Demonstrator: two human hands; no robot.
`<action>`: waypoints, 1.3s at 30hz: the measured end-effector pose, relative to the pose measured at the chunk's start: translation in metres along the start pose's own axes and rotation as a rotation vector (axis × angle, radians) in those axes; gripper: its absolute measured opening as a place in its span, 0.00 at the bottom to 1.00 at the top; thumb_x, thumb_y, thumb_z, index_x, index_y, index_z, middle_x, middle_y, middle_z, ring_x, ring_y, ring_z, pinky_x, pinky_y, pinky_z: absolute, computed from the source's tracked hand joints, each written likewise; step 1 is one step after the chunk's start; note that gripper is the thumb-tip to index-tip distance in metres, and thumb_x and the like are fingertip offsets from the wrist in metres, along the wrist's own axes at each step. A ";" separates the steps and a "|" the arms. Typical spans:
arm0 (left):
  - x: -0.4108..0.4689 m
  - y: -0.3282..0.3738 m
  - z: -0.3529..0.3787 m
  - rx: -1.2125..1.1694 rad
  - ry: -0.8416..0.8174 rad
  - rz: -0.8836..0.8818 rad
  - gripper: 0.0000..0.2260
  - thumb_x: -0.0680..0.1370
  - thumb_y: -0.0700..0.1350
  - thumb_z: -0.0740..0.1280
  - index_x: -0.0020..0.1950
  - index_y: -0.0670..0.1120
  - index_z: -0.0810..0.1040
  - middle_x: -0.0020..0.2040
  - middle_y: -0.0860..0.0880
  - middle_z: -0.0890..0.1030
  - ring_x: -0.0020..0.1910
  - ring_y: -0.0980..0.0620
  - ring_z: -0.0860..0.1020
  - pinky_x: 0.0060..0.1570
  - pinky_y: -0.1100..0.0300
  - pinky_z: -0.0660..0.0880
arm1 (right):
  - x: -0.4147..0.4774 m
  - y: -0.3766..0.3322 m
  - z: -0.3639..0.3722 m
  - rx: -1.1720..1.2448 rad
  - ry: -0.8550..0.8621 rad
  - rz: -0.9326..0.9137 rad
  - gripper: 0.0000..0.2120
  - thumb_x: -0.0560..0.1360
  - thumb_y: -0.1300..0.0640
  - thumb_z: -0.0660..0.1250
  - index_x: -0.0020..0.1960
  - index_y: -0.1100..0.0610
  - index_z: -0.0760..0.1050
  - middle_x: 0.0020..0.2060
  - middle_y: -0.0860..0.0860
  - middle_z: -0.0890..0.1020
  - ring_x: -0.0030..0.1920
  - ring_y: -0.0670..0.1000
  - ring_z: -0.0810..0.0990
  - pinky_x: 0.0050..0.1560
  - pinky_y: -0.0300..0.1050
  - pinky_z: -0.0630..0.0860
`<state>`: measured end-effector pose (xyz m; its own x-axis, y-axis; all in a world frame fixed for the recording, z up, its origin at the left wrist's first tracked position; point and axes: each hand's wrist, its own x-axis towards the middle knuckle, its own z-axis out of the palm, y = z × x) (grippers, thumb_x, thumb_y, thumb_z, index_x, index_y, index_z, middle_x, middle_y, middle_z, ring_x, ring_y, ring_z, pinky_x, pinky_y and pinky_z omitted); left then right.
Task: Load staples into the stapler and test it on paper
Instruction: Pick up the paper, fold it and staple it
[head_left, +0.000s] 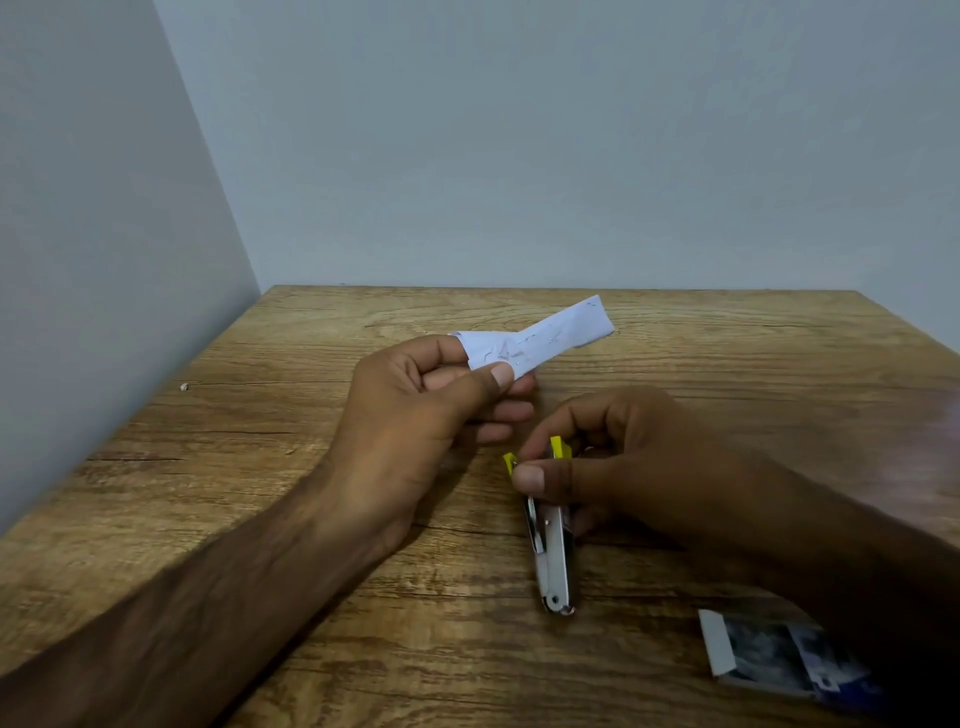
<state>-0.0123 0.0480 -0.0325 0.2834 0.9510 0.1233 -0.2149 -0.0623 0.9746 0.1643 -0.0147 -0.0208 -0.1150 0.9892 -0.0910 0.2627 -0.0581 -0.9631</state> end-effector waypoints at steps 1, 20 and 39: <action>0.000 0.000 0.000 -0.005 -0.003 -0.001 0.07 0.78 0.36 0.72 0.55 0.38 0.84 0.46 0.39 0.89 0.41 0.46 0.88 0.42 0.58 0.85 | 0.000 0.000 0.000 -0.029 -0.006 -0.005 0.07 0.67 0.55 0.82 0.43 0.53 0.86 0.35 0.55 0.87 0.33 0.48 0.85 0.33 0.40 0.81; 0.001 0.003 -0.002 -0.081 -0.100 -0.044 0.10 0.79 0.32 0.67 0.57 0.40 0.85 0.49 0.38 0.88 0.45 0.43 0.89 0.38 0.61 0.83 | -0.003 -0.015 -0.027 -0.383 0.073 -0.081 0.16 0.65 0.37 0.77 0.42 0.49 0.85 0.32 0.50 0.87 0.30 0.48 0.86 0.33 0.43 0.83; 0.027 0.041 0.101 0.291 -0.482 0.109 0.28 0.81 0.30 0.66 0.74 0.56 0.71 0.47 0.39 0.88 0.35 0.39 0.86 0.35 0.54 0.82 | -0.015 -0.026 -0.155 0.458 0.404 -0.243 0.19 0.75 0.73 0.64 0.63 0.60 0.80 0.57 0.58 0.87 0.56 0.58 0.87 0.47 0.47 0.86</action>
<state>0.0808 0.0411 0.0292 0.6829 0.6930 0.2310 -0.0200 -0.2984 0.9542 0.3075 -0.0071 0.0446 0.2722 0.9490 0.1594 -0.1699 0.2105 -0.9627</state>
